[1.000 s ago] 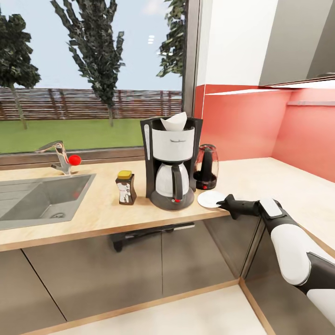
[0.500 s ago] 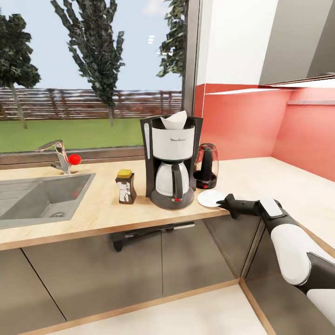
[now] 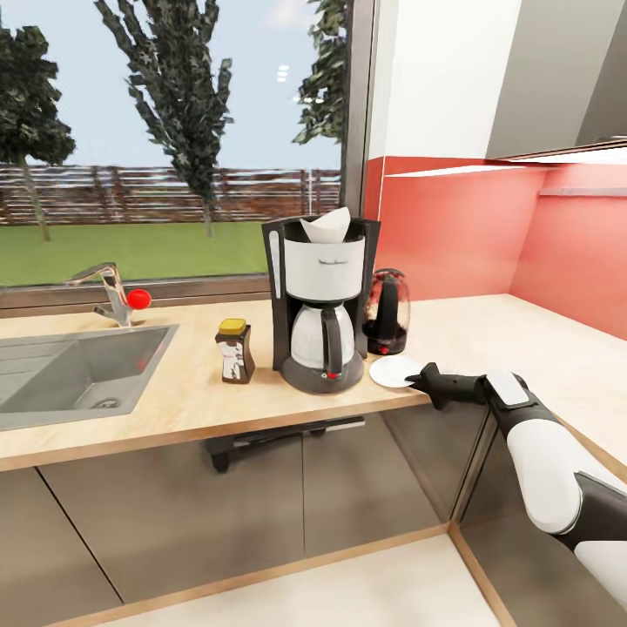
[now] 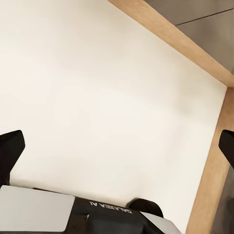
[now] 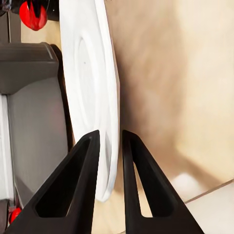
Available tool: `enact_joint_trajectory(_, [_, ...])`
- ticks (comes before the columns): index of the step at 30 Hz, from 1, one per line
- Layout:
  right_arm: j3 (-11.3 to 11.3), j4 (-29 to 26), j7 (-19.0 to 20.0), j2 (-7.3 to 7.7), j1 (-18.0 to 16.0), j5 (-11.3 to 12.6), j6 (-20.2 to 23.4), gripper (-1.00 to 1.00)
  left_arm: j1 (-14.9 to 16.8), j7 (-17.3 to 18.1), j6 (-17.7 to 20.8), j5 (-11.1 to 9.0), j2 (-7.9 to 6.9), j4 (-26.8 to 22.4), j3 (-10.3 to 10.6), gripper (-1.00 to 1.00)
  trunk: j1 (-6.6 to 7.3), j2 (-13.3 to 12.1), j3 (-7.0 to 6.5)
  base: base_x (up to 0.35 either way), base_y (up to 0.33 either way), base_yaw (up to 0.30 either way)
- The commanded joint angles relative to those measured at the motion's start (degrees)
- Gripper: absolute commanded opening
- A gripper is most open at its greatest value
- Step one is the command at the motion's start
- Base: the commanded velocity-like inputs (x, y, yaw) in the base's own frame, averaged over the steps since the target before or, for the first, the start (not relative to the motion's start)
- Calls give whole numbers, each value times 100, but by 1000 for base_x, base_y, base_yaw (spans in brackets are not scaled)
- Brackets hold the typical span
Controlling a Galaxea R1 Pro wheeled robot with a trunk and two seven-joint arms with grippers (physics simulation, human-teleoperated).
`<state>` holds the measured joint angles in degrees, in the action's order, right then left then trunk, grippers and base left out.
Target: Set up a coffee station on the kitchen countertop: keep the coffee maker on the countertop, move the bottle of coffee from the kitchen shelf to the counter next to the coffee maker, place a paper coffee filter on top of the coffee maker, put the saucer next to the coffee maker with the coffee cup on the saucer, and place the electric kettle next to the coffee maker.
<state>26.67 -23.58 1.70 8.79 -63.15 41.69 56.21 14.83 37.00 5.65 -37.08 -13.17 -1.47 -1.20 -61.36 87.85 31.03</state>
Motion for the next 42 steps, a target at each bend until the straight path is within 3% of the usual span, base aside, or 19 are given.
enact_joint_trajectory(1, [23,3,21,-1,-4,-240,30,-100,2,19,59,-36,-2,-3,-12,100,0,3,7,2,0,0])
enact_joint_trajectory(17, [23,3,15,6,-4,-240,30,-100,2,18,59,-36,-2,-3,-7,100,0,3,7,0,0,0])
enact_joint_trajectory(18, [23,3,15,8,-3,-240,30,100,2,18,59,-36,-2,-3,-9,100,0,3,7,0,0,0])
enact_joint_trajectory(42, [22,3,18,18,4,-240,30,100,2,18,67,-36,-2,-3,-12,100,0,3,7,-37,0,0])
